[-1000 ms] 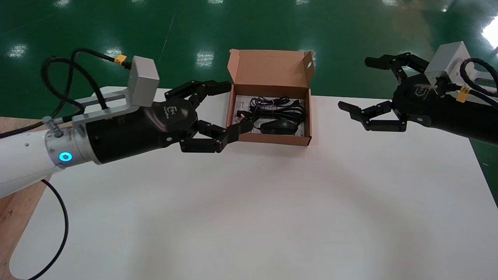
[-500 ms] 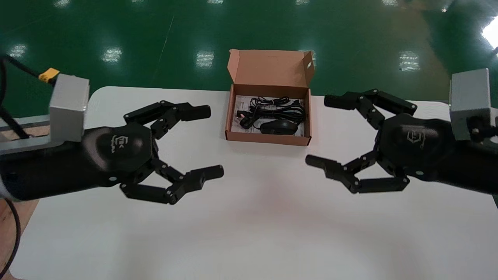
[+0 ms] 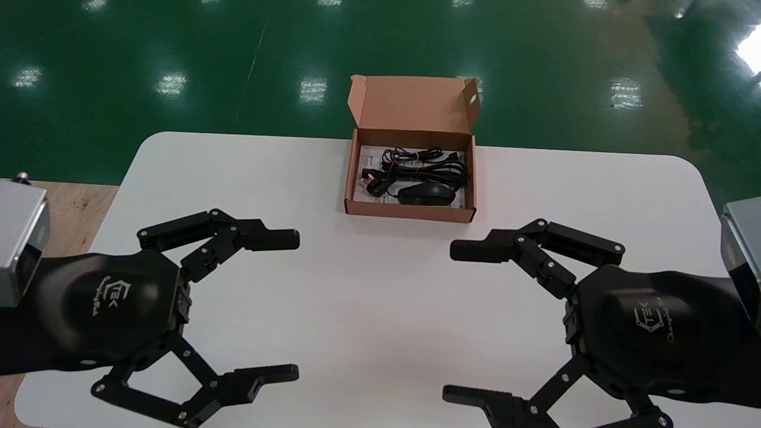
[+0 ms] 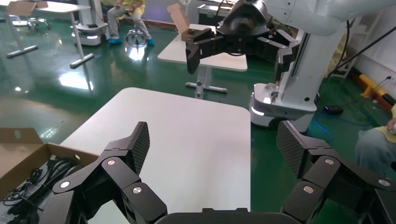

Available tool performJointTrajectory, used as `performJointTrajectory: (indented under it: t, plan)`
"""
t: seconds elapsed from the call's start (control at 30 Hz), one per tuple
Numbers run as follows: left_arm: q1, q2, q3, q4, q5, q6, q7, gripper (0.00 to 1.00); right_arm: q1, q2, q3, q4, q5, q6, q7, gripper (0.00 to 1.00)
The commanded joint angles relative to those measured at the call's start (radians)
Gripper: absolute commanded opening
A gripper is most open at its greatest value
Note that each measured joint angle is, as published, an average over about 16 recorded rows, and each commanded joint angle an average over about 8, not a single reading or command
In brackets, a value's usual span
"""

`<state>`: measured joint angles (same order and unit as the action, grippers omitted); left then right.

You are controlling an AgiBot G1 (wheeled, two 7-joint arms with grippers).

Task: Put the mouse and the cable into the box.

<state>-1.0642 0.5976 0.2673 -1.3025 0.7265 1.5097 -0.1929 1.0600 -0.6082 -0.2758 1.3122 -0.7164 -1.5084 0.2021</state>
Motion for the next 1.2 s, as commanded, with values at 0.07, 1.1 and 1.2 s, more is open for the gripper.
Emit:
performJointTrajectory:
  t: [0.07, 1.1, 1.2]
  plan:
    - [0.005, -0.006, -0.006, -0.008, -0.002, 0.006, -0.003, 1.00, -0.005, 0.001, 0.002, 0.008, 0.005, -0.004, 0.004, 1.00]
    - [-0.009, 0.013, 0.012, 0.018, 0.003, -0.014, 0.005, 1.00, 0.013, -0.002, -0.003, -0.026, -0.012, 0.012, -0.013, 1.00]
    - [-0.010, 0.013, 0.012, 0.018, 0.003, -0.014, 0.006, 1.00, 0.013, -0.003, -0.003, -0.026, -0.013, 0.012, -0.013, 1.00]
